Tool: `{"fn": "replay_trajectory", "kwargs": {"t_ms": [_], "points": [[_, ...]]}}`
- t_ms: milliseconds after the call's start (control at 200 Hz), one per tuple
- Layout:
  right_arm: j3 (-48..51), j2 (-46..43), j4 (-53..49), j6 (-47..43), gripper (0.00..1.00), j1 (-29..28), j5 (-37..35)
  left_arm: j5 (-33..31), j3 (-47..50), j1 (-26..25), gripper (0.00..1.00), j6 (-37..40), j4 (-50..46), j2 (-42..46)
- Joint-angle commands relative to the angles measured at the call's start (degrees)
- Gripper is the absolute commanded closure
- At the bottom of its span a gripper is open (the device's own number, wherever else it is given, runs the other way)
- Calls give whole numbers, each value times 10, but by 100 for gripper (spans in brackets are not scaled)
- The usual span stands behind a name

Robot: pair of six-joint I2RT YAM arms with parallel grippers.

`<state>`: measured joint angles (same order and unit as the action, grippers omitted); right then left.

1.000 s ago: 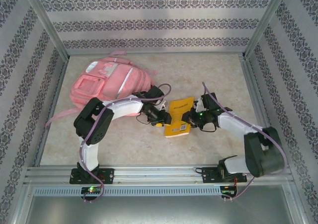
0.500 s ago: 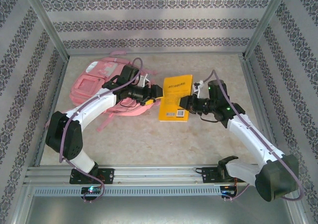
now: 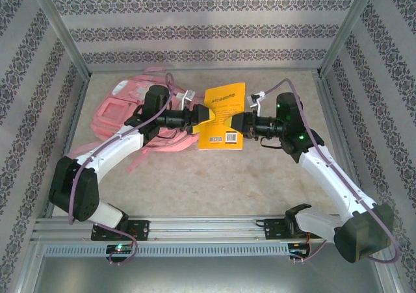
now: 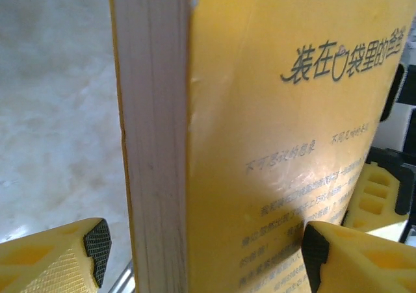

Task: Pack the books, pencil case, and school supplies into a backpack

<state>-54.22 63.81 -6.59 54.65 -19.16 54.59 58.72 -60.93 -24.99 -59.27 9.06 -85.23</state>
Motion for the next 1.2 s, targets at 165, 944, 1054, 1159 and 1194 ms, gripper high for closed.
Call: {"fn": "replay_trajectory", "kwargs": {"t_ms": [165, 944, 1054, 1159, 1194], "points": [[-15, -34, 80, 42, 100, 6, 62, 37, 32, 5, 29, -134, 207, 39], [1, -27, 25, -8, 100, 21, 80, 56, 79, 4, 56, -182, 273, 76], [-1, -15, 22, -10, 100, 14, 89, 56, 80, 3, 54, -184, 277, 71], [-1, -6, 25, -10, 100, 10, 94, 59, 78, 1, 54, -182, 276, 67], [-2, 0, 26, -10, 100, 9, 96, 60, 76, -2, 55, -179, 274, 64]]}}
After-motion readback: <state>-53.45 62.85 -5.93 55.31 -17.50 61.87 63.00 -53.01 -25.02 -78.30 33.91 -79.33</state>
